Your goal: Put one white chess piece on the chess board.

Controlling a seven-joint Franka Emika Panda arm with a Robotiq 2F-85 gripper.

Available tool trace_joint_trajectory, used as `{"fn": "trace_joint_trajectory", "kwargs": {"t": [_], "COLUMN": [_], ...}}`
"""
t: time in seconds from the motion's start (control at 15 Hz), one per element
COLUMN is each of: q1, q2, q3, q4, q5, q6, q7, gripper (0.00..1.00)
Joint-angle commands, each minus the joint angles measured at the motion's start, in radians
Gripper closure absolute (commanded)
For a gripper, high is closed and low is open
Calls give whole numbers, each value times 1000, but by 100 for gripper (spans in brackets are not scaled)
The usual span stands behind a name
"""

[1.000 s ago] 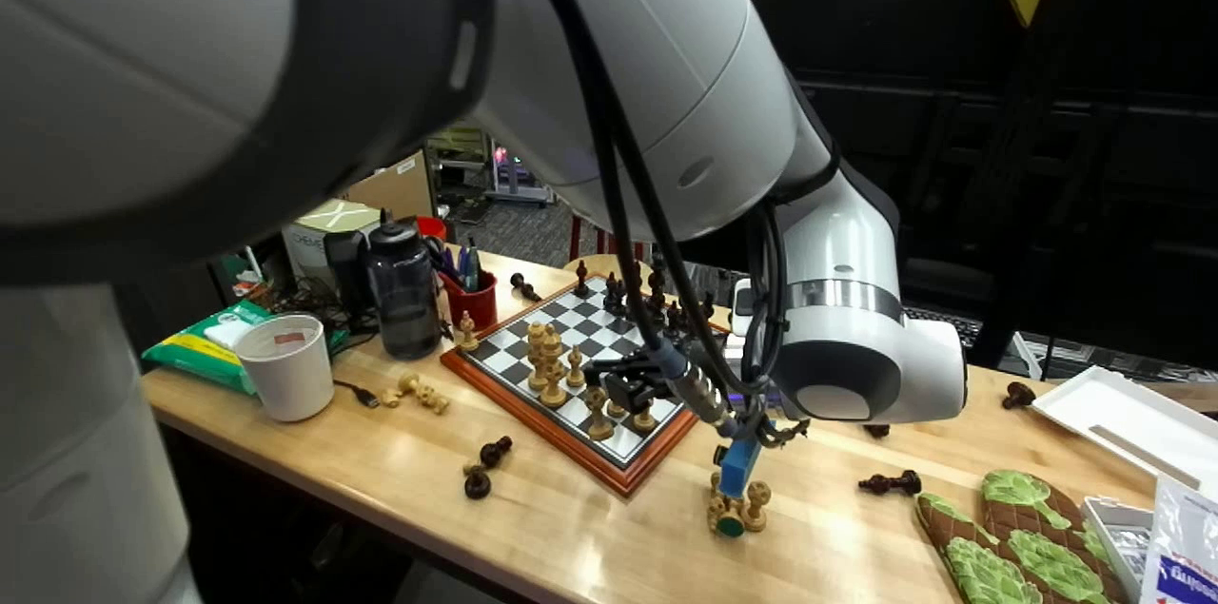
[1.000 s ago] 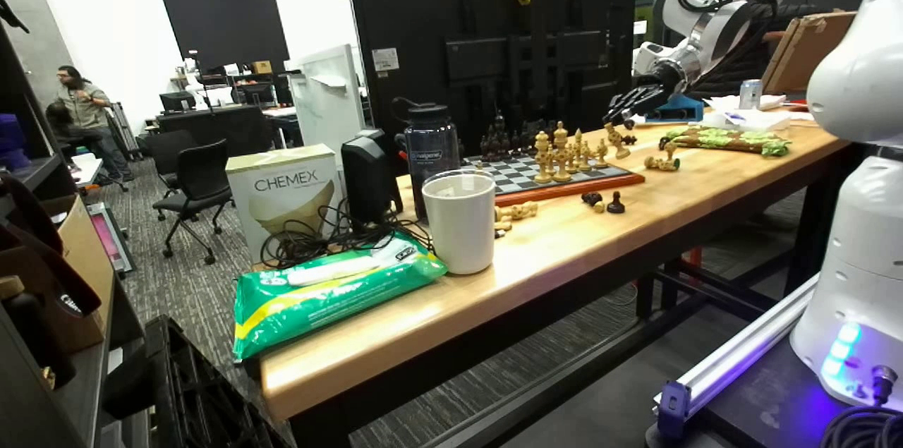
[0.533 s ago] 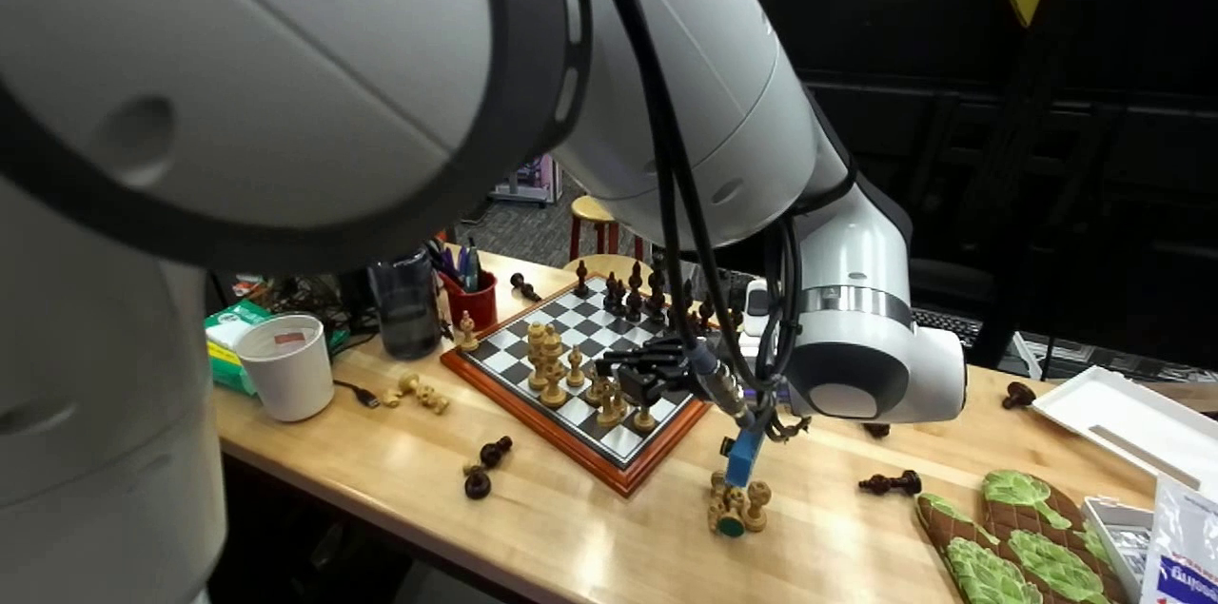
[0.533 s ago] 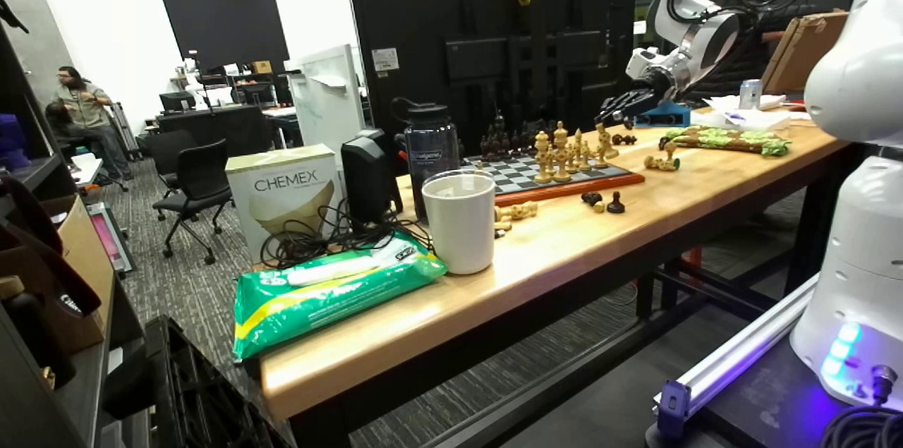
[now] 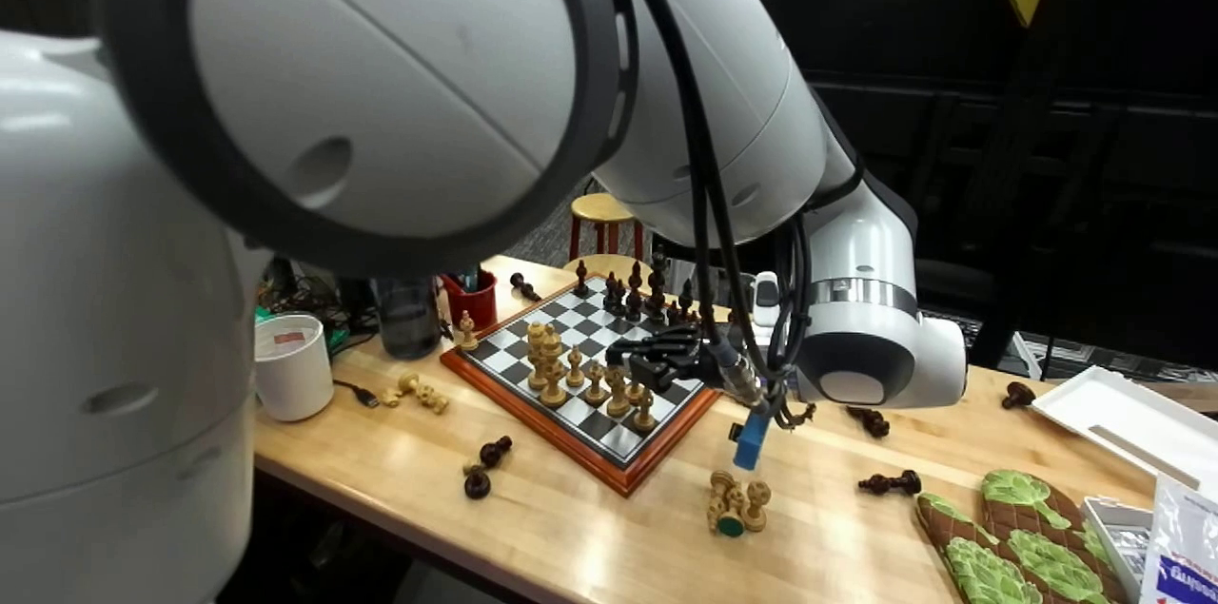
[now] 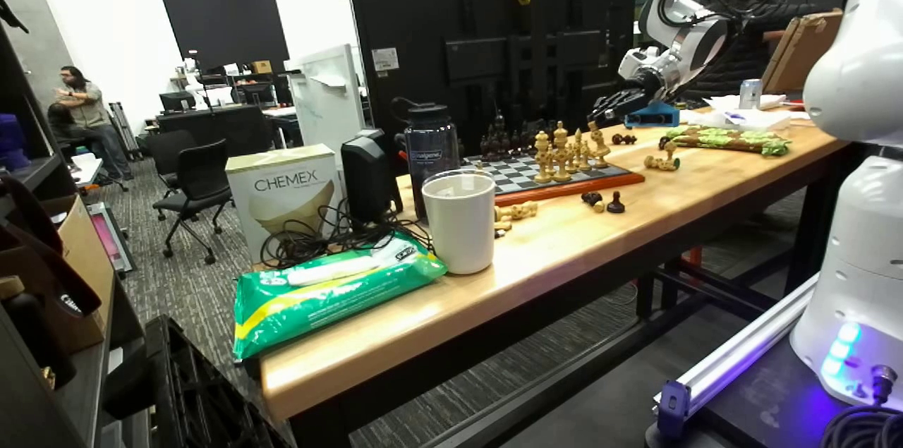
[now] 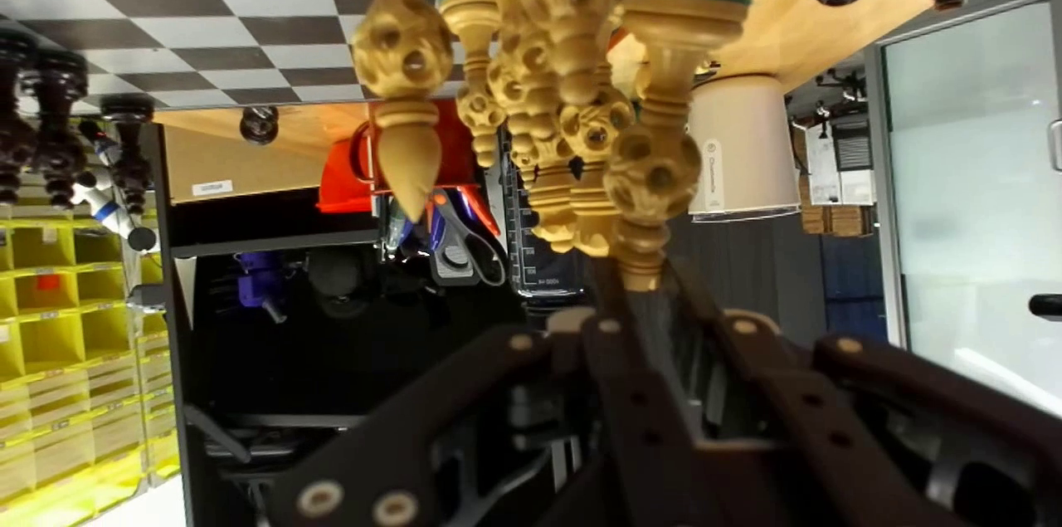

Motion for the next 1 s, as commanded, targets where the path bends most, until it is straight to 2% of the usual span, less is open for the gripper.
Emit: {"fn": "trace_joint_trajectory", "kwargs": {"t": [0.0,0.27,0.93], "q1": [-29,-32,-31], "q2": [18,27,29], "q3": [17,16,13], "q4": [23,28,26], "q5": [40,71,60], "q6": [-42,-66,-64], "q7": [7,38,101], "gripper": [96,96,96]}}
